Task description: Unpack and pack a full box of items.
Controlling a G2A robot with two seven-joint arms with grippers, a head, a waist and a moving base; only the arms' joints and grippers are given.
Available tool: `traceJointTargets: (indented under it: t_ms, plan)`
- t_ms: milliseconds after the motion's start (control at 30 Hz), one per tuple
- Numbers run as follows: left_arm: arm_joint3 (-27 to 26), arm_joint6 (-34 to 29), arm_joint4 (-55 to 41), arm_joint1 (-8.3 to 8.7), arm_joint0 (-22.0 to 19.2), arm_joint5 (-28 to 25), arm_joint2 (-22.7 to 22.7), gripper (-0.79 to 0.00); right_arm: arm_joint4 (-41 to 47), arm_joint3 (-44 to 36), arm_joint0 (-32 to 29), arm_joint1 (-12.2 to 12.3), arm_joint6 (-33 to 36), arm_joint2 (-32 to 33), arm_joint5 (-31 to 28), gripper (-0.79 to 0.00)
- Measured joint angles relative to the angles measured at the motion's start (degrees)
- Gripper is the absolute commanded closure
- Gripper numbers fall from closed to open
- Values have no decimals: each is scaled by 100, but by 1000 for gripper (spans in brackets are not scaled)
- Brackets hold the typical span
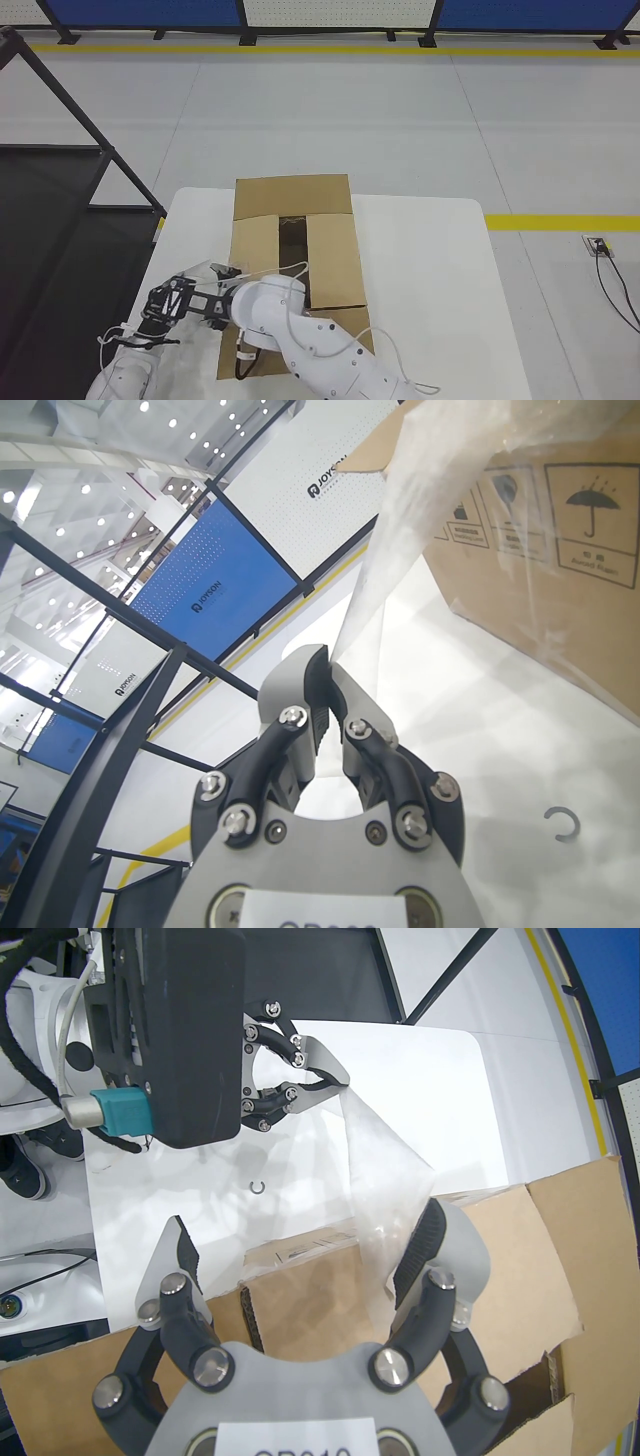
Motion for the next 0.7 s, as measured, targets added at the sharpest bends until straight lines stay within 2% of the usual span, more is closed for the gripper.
traceJointTargets:
  t_ms: [467, 700]
  plan:
    - [38, -53, -342, -61, 174, 489, 51, 0, -43, -24, -32, -21, -306, 188, 320, -785]
    - [-8, 19, -270, -104, 257, 1126, 106, 0, -93, -120, -120, -5, -345, 275, 378, -785]
